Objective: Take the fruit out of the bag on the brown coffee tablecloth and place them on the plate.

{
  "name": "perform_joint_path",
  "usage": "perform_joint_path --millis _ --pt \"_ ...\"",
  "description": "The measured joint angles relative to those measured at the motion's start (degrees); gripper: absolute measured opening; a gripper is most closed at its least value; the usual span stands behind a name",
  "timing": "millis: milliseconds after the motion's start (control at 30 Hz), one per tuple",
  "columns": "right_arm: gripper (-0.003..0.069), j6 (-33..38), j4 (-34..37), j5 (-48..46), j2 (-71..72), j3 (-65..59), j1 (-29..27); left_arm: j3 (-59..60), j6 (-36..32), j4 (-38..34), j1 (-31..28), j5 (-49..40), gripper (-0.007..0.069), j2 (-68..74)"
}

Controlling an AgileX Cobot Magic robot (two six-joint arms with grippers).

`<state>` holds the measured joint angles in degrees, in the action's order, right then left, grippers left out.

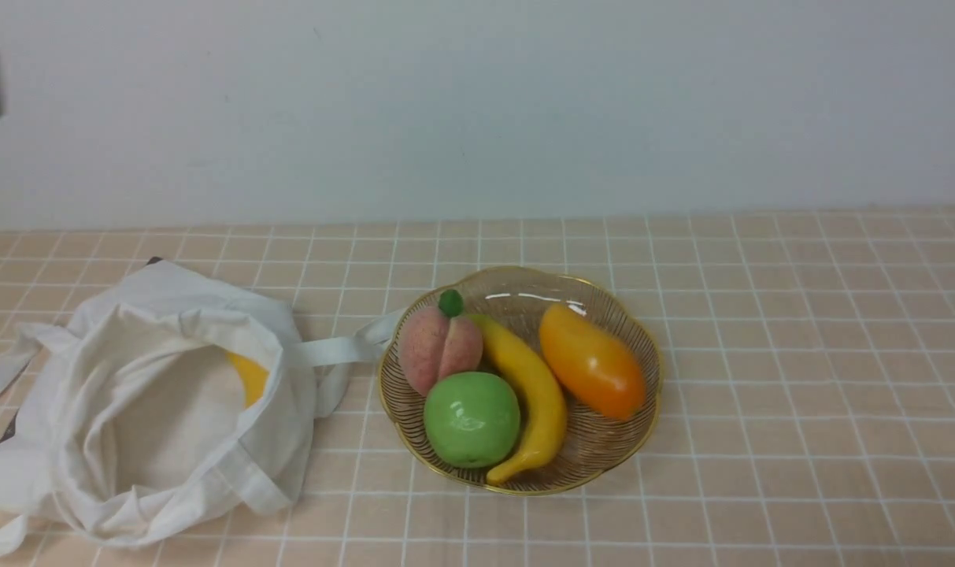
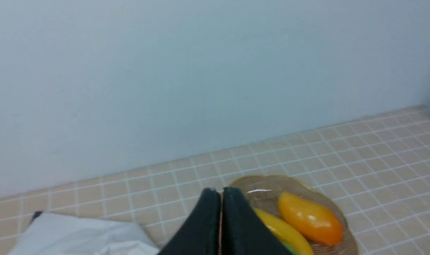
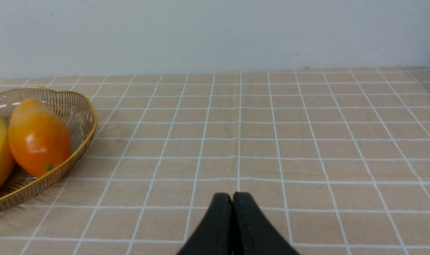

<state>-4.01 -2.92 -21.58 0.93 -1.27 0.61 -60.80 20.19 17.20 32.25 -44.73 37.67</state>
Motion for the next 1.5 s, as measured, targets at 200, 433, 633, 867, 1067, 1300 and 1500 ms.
perform_joint_path --millis 200,433,633,867,1067,1300,1500 --pt "-0.0017 0.0 0.0 0.0 0.0 0.0 0.0 13.0 2.7 3.1 0.0 5.7 -0.0008 -22.2" --pt "-0.0017 0.0 0.1 0.0 -0.1 0.0 0.1 26.6 3.1 7.7 0.0 16.3 -0.0008 -38.0" --pt "-0.0017 0.0 0.0 0.0 -0.1 0.0 0.3 30.1 4.0 7.3 -0.1 19.5 -0.0008 -35.6" --pt "-0.0017 0.0 0.0 0.0 -0.1 0.0 0.3 44.7 -12.5 -7.0 -6.1 25.3 -0.0008 -35.9" --pt "-0.0017 0.0 0.0 0.0 -0.1 0.0 0.3 58.2 -25.3 -23.5 -20.1 28.4 -0.0008 -38.3" --pt "-0.0017 0.0 0.0 0.0 -0.1 0.0 0.3 62.4 -25.7 -23.2 -30.0 25.4 -0.0008 -38.3" --pt "-0.0017 0.0 0.0 0.0 -0.1 0.0 0.3 62.4 -25.9 -20.7 -26.1 23.7 -0.0008 -38.3"
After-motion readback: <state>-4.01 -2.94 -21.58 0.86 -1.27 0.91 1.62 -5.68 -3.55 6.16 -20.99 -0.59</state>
